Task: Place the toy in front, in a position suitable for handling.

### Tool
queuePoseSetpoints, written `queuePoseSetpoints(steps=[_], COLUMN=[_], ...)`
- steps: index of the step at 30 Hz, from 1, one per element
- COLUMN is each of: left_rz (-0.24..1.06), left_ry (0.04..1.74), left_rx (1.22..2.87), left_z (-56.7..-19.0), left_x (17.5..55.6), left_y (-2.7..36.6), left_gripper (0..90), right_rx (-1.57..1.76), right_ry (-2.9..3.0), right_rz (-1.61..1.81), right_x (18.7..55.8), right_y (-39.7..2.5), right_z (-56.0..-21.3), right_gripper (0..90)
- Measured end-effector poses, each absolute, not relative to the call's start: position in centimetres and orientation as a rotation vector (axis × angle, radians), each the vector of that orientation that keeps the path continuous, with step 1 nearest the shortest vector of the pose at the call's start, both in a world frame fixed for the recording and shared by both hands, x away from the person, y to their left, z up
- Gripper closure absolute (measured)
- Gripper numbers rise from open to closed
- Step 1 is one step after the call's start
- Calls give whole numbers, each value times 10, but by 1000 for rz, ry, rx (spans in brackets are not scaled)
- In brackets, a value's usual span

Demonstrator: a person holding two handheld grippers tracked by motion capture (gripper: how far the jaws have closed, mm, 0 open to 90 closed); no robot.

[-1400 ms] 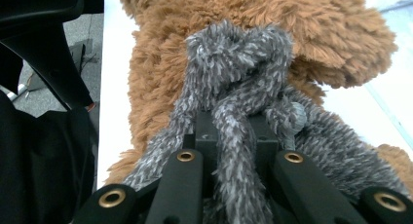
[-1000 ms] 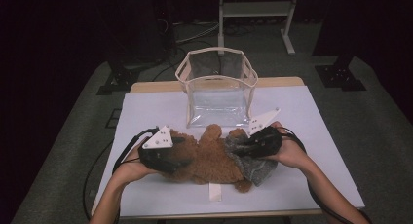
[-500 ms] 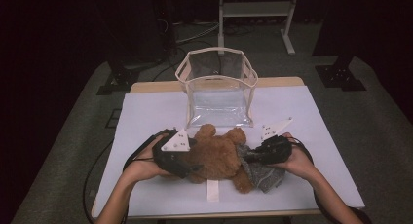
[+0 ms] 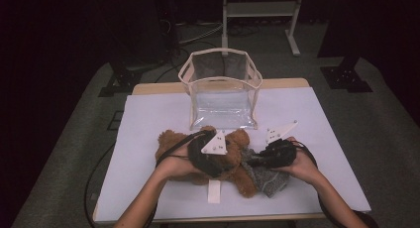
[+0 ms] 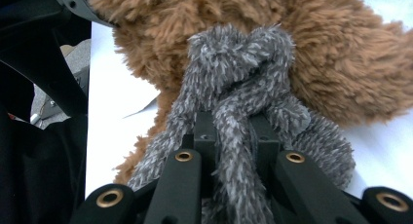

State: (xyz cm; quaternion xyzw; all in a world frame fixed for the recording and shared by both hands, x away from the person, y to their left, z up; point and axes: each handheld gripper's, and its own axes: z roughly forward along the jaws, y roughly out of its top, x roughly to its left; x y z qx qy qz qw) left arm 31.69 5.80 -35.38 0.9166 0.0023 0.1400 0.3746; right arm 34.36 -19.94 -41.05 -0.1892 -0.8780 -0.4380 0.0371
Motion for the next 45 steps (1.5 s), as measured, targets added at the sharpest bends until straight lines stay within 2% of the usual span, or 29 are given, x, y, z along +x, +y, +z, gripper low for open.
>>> queuePoseSetpoints(steps=[2,3,4,5,7,10,15,18,22,23,26,31,35,38,42,45], left_rz=[371,364,378,397,431,378,284,236,186,167,192,217,195,164,128,115], left_ry=[1,-4,-9,0,25,53,101,100,103,109,113,85,49,46,37,52], left_rx=[2363,2365,2371,2378,2371,2322,2196,2134,2036,2005,2016,2099,2167,2182,2219,2244], left_z=[-356,-357,-358,-359,-357,-351,-338,-333,-324,-322,-320,-324,-331,-332,-334,-336], left_x=[319,320,320,320,321,324,332,332,330,330,329,330,334,337,342,344], left_y=[57,57,57,56,52,49,48,48,53,55,57,54,44,36,25,21], left_gripper=[435,435,557,613,683,727,735,739,767,808,791,603,495,434,396,315], right_rx=[-585,-587,-591,-596,-597,-604,-622,-625,-590,-552,-521,-550,-607,-649,-692,-693], right_ry=[-2693,-2692,-2687,-2684,-2677,-2666,-2641,-2633,-2644,-2646,-2658,-2663,-2637,-2644,-2620,-2624], right_rz=[-1346,-1350,-1353,-1356,-1369,-1380,-1461,-1545,-1607,-1647,-1652,-1590,-1589,-1549,-1527,-1513], right_x=[343,343,343,343,343,343,339,333,327,324,323,329,332,332,330,330], right_y=[-202,-203,-205,-206,-208,-211,-228,-245,-248,-245,-239,-232,-243,-251,-260,-259], right_z=[-411,-411,-411,-411,-410,-409,-397,-376,-355,-344,-339,-357,-367,-377,-393,-398], right_gripper=[775,775,773,773,773,773,774,775,775,775,775,775,774,773,772,772])
